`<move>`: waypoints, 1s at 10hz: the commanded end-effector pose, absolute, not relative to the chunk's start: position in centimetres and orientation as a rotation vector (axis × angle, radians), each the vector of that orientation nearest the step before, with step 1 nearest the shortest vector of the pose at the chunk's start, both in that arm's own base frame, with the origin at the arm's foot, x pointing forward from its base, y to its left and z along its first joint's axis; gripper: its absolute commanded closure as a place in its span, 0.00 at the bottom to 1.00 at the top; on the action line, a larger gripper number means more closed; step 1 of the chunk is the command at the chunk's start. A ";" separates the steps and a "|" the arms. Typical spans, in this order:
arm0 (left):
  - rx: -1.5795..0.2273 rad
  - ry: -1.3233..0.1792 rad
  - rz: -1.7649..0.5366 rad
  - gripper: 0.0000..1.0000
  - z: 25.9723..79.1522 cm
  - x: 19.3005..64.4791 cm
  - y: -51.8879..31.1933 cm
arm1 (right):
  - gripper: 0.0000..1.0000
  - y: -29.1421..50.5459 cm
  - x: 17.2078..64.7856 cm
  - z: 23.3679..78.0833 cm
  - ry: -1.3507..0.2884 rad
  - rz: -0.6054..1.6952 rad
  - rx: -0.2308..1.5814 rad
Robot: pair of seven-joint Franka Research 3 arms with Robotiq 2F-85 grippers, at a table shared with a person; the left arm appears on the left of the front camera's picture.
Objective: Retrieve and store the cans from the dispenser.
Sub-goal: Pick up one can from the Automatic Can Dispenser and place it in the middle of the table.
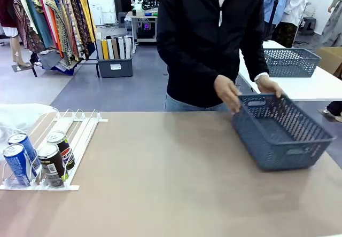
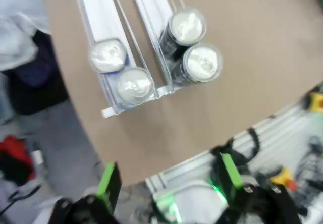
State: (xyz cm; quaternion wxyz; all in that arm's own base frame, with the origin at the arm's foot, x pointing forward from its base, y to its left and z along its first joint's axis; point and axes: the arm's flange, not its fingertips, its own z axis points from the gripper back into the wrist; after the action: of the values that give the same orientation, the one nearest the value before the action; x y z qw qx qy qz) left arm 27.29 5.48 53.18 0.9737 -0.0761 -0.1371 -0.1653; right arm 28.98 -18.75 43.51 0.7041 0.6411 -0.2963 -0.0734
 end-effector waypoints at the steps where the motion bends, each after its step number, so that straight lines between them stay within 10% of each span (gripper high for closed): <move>1: -0.110 -0.279 -0.361 0.00 48.1 25.5 2.2 | 0.00 -18.9 28.9 43.9 -0.659 -0.160 1.430; 10: -0.106 -0.201 -0.061 0.00 47.9 32.4 2.4 | 0.00 -18.9 28.9 43.9 -0.659 -0.160 1.430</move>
State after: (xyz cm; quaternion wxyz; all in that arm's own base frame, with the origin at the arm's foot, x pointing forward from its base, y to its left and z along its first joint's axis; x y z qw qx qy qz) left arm 31.69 2.36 49.51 0.9913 -0.0464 -0.1077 -0.0598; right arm 28.97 -18.78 43.48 0.7041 0.6411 -0.2962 -0.0739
